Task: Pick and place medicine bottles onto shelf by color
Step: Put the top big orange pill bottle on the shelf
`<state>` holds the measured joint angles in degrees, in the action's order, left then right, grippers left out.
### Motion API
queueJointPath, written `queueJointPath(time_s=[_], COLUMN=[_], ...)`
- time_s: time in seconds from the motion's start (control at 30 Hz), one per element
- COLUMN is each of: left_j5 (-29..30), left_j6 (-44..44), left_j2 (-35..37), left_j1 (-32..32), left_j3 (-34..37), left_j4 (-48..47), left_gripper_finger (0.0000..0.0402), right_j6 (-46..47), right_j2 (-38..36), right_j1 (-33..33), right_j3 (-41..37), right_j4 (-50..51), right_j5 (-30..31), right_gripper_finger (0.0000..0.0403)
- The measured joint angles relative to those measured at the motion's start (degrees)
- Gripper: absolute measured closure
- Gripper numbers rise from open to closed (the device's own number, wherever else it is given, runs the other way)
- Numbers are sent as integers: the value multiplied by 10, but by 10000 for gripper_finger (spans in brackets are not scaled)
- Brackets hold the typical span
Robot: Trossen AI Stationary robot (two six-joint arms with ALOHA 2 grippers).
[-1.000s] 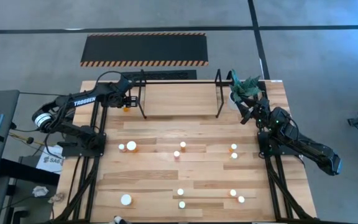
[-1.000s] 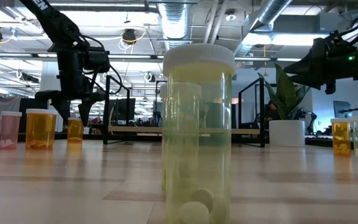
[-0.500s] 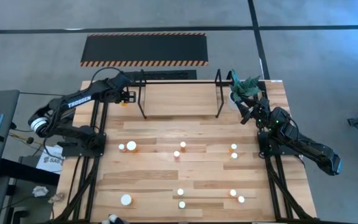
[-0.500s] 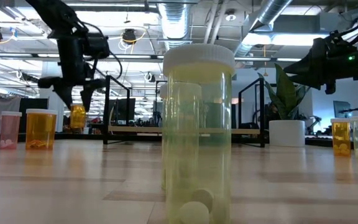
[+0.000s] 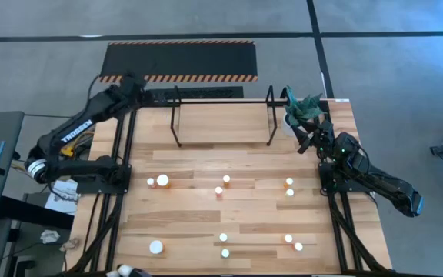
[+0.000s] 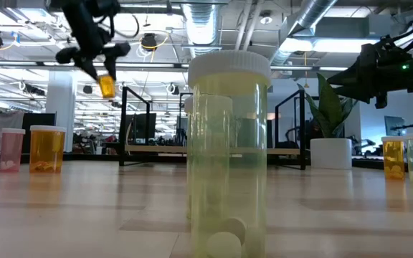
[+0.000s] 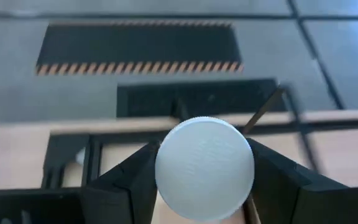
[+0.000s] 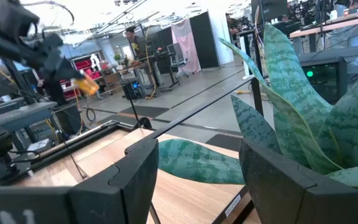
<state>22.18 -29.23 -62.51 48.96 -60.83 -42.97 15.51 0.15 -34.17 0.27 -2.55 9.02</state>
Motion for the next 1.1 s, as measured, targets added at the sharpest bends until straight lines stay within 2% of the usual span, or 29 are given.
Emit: queueJointPath(time_s=[0.17, 0.5, 0.77, 0.97, 1.1], left_j5=[-2, -15, -48, -69, -77], left_j6=[37, 41, 40, 48, 48], left_j2=[-7, -66, -172, -263, -308], left_j1=[-20, -95, -145, -159, -161], left_j3=[-59, -116, -186, -252, -273], left_j4=[13, 41, 41, -7, -25], left_gripper_finger=[215, 215, 215, 212, 207], right_j6=[0, 0, 0, 0, 0], right_j2=[0, 0, 0, 0, 0], right_j1=[0, 0, 0, 0, 0], right_j3=[0, 0, 0, 0, 0], right_j4=[0, 0, 0, 0, 0], right_j5=[0, 0, 0, 0, 0], right_gripper_finger=[154, 154, 154, 154, 154])
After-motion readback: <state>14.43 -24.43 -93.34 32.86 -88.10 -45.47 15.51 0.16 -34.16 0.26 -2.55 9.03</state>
